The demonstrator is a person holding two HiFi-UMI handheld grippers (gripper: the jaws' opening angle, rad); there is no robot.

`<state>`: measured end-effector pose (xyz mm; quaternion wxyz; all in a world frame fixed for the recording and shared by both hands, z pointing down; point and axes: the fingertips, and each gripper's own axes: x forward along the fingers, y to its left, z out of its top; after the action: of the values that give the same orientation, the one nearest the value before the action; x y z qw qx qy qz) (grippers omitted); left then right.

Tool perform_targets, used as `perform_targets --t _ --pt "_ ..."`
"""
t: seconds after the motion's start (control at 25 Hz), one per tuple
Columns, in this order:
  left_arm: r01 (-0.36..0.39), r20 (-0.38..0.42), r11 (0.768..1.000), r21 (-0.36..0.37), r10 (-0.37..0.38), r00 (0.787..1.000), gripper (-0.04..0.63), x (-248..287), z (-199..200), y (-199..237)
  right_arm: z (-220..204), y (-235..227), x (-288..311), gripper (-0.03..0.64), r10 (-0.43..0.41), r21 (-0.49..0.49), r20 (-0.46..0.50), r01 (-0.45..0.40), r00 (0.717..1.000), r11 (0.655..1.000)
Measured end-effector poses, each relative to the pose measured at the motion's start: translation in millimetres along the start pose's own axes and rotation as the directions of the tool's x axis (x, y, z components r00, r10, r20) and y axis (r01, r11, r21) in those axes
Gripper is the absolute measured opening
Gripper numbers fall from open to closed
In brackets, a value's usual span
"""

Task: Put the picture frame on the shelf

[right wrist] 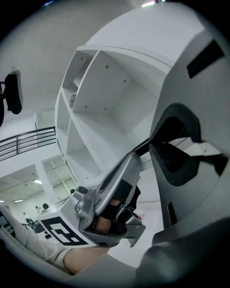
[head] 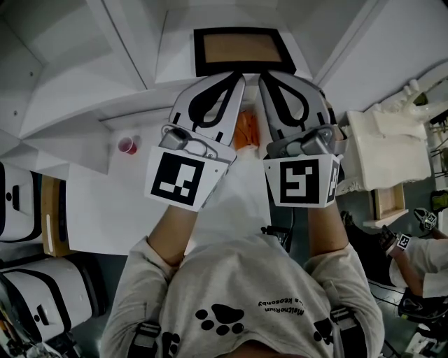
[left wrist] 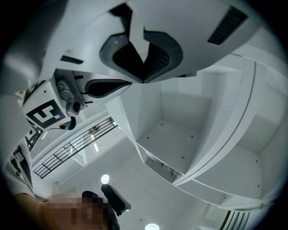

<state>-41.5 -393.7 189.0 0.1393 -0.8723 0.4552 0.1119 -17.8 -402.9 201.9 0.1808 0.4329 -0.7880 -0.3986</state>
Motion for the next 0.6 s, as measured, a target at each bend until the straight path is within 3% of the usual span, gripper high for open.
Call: perform_targets --t 0.24,0.6 --pt "0.002 -0.003 1.000 0.006 -0.002 1.000 0.018 -10 9 -11 12 1 -13 0.034 0.009 0.046 0.012 -0.010 1.000 0.999" --pt "-0.002 -0.002 1.000 0.023 0.002 1.000 0.018 -37 28 -38 30 -1 -56 0.034 -0.060 0.167 0.061 0.049 0.996 0.985"
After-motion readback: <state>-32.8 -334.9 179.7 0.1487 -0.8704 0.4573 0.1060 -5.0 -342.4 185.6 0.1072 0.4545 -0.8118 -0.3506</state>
